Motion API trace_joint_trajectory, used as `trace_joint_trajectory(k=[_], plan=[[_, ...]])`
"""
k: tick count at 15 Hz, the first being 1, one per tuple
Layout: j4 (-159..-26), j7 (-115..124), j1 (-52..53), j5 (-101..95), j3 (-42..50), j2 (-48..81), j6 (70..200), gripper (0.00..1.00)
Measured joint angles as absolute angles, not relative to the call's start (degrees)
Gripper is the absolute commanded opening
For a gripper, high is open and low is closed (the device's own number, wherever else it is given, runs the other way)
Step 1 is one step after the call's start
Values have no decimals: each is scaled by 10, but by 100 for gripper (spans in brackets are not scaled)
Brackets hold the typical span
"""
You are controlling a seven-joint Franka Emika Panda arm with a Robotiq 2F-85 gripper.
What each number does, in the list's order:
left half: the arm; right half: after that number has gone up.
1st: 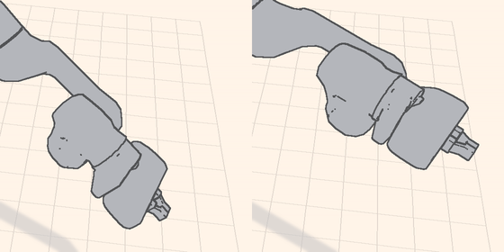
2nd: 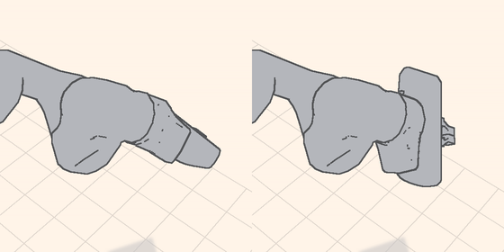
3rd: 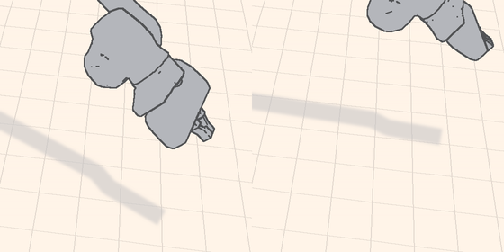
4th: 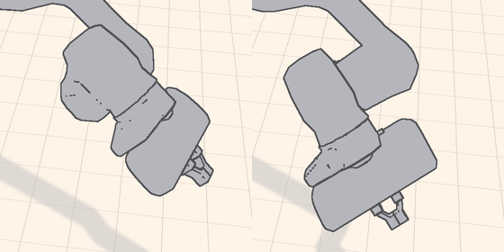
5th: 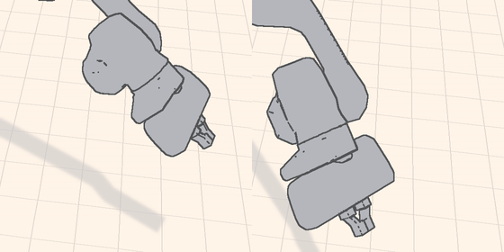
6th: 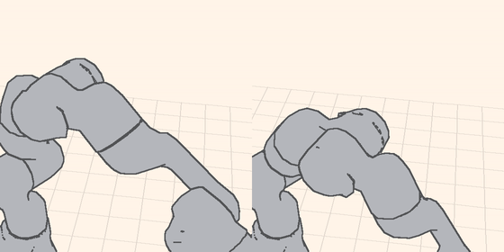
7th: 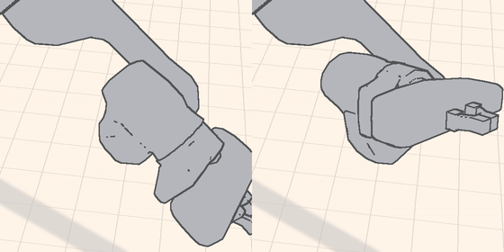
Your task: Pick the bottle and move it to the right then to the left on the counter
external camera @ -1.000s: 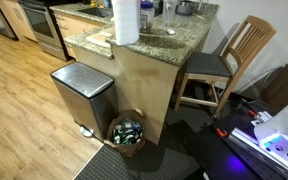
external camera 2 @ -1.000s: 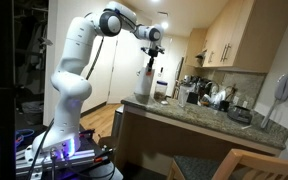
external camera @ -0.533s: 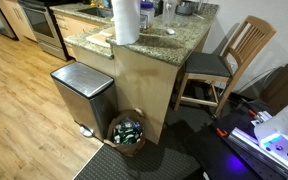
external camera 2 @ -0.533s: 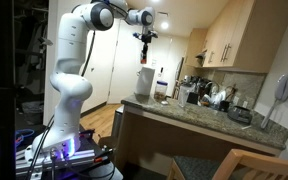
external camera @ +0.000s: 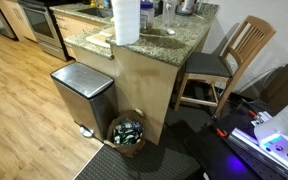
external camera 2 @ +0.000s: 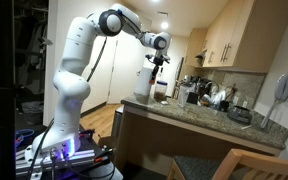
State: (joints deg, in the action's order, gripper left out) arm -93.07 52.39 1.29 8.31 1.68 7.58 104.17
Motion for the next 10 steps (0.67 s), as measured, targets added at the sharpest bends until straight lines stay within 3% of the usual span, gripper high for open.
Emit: trace_joint_trajectory(k=[8, 9, 10], plan=[[-1038, 475, 20, 117, 8, 93, 1064, 25], [-1052, 475, 23, 108, 8, 93, 1087, 50], [-1057, 475, 24, 107, 8, 95, 1093, 50]])
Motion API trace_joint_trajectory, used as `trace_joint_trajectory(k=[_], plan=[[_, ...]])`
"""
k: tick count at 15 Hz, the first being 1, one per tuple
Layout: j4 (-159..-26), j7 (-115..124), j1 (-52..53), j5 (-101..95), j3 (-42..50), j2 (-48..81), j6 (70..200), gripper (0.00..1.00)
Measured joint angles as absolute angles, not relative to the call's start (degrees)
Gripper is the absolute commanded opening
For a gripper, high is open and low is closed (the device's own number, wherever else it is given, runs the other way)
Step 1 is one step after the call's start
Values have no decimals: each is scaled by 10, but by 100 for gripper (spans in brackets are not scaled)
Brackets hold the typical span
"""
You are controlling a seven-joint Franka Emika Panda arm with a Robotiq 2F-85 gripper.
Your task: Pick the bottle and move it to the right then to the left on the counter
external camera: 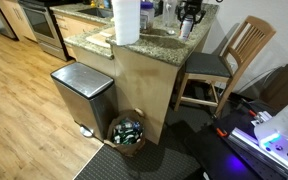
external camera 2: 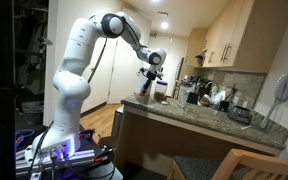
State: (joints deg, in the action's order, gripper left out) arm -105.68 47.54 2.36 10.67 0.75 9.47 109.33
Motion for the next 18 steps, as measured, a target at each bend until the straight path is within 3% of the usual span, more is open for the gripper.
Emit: trace_joint_trajectory(k=[1, 18], plan=[[-1057, 476, 24, 107, 8, 95, 1093, 25], [-985, 476, 50, 20, 9, 199, 1162, 25]])
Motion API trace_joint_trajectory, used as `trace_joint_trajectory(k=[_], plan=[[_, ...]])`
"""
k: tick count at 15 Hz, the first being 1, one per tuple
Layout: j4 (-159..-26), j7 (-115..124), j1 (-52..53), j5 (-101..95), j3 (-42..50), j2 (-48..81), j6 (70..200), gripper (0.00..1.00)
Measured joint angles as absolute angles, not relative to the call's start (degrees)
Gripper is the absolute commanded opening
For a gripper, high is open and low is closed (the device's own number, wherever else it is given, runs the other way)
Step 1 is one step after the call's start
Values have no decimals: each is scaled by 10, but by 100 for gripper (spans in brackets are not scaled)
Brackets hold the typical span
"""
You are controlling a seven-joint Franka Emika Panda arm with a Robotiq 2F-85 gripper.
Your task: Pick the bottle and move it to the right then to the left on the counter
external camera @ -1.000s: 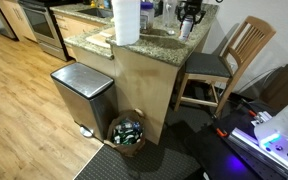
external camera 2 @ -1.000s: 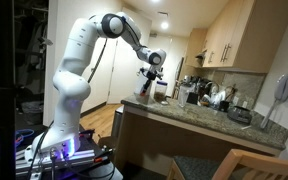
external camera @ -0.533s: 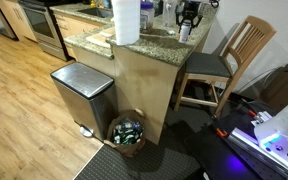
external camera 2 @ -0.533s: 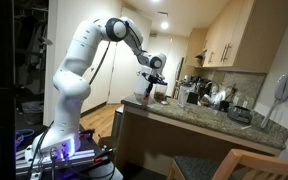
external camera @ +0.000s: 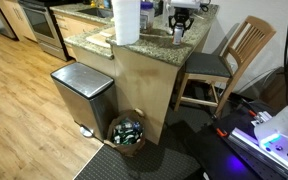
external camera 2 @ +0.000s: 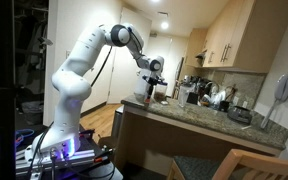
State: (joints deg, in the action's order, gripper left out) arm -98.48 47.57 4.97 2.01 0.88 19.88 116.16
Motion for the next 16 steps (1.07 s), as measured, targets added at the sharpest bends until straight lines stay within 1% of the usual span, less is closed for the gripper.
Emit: trace_joint_trajectory(k=[1, 2, 3, 5, 6, 7, 11, 16], plan=[[-984, 476, 51, 19, 9, 200, 1168, 25], [-984, 476, 51, 17, 9, 200, 1172, 75], [-984, 476, 51, 17, 11, 200, 1173, 76], [-986, 476, 50, 17, 17, 200, 1172, 89], [-987, 476, 50, 17, 20, 200, 1171, 98], [-989, 476, 49, 17, 21, 199, 1170, 100], [-991, 474, 49, 25, 20, 192, 1170, 100], [-996, 476, 51, 23, 19, 148, 1170, 100]])
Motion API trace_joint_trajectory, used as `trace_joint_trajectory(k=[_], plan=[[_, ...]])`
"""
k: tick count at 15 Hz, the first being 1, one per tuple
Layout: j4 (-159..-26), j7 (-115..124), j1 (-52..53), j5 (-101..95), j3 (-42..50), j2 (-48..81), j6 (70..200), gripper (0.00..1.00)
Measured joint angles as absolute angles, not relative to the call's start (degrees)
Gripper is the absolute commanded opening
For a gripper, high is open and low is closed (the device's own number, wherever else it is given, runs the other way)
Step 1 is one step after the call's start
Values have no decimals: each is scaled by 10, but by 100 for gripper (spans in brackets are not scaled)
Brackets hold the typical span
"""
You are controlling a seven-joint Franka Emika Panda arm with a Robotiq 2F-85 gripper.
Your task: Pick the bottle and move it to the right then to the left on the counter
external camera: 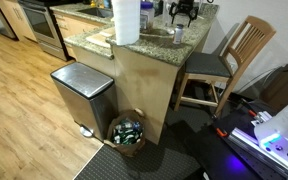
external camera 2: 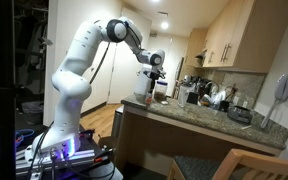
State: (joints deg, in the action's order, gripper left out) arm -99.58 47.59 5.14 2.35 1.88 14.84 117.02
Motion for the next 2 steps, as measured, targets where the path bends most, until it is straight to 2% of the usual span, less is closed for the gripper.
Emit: trace_joint_trajectory(k=[2], plan=[[-997, 481, 50, 21, 20, 130, 1172, 100]])
